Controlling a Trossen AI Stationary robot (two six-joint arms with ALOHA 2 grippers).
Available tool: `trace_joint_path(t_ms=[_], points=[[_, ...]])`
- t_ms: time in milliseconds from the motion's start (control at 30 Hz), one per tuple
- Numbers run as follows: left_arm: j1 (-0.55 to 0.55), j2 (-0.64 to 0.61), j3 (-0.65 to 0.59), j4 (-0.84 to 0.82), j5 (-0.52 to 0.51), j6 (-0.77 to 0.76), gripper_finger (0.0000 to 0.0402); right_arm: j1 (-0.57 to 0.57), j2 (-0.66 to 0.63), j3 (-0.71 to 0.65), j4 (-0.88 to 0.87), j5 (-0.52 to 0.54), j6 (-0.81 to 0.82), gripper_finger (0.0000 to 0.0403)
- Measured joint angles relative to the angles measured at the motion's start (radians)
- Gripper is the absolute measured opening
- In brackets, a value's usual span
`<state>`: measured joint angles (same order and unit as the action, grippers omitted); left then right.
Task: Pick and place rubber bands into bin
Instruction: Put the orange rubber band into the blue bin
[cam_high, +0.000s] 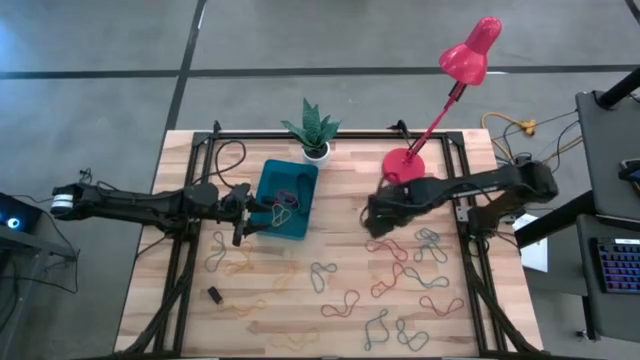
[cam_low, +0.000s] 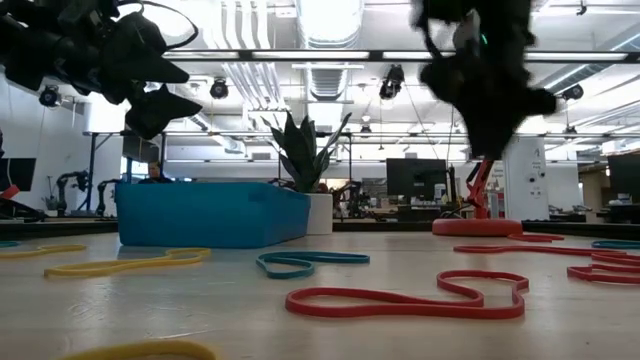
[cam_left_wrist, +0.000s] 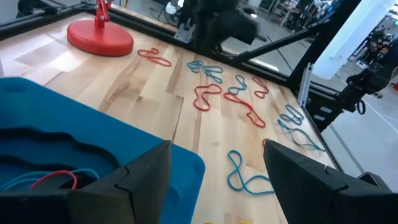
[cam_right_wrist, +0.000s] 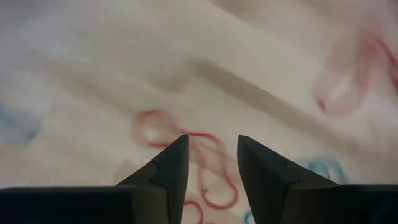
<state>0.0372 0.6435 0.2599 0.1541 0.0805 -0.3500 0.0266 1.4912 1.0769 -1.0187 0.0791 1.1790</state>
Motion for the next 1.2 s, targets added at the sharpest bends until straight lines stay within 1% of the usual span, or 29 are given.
trace_joint_path(t_ms=[100, 167, 233, 367, 433, 500, 633, 767, 900, 1000, 1200], points=[[0.0, 0.004, 0.0, 0.001, 0.0, 0.0, 0.024, -0.053, -0.062, -0.122, -0.003, -0.023, 0.314, 0.0137], [0.0, 0.004, 0.0, 0.003, 0.001, 0.0, 0.024, -0.082, -0.087, -0.183, -0.002, -0.023, 0.451, 0.0145], [0.0, 0.003, 0.0, 0.003, 0.001, -0.002, 0.024, -0.108, -0.103, -0.225, 0.003, 0.016, 0.504, 0.0152], [0.0, 0.003, 0.001, 0.003, 0.001, -0.003, 0.024, -0.176, -0.106, -0.267, 0.006, 0.145, 0.574, 0.0161], [0.0, 0.003, 0.001, 0.002, 0.001, -0.003, 0.024, -0.214, -0.093, -0.273, 0.019, 0.175, 0.592, 0.0162], [0.0, 0.003, 0.001, 0.003, 0.004, -0.003, 0.024, -0.257, -0.072, -0.277, 0.047, 0.184, 0.593, 0.0162], [0.0, 0.004, 0.001, 0.003, 0.004, -0.004, 0.024, -0.329, -0.015, -0.283, 0.113, 0.187, 0.544, 0.016], [0.0, 0.003, 0.001, 0.004, 0.004, -0.006, 0.024, -0.381, 0.044, -0.283, 0.116, 0.186, 0.504, 0.0159], [0.0, 0.002, 0.001, 0.003, 0.004, -0.01, 0.024, -0.407, 0.098, -0.284, 0.121, 0.174, 0.487, 0.016], [0.0, 0.003, 0.001, 0.003, 0.004, -0.01, 0.024, -0.425, 0.128, -0.284, 0.162, 0.175, 0.483, 0.0157], [0.0, 0.002, 0.001, 0.004, 0.004, -0.01, 0.024, -0.431, 0.147, -0.279, 0.206, 0.204, 0.47, 0.0148]])
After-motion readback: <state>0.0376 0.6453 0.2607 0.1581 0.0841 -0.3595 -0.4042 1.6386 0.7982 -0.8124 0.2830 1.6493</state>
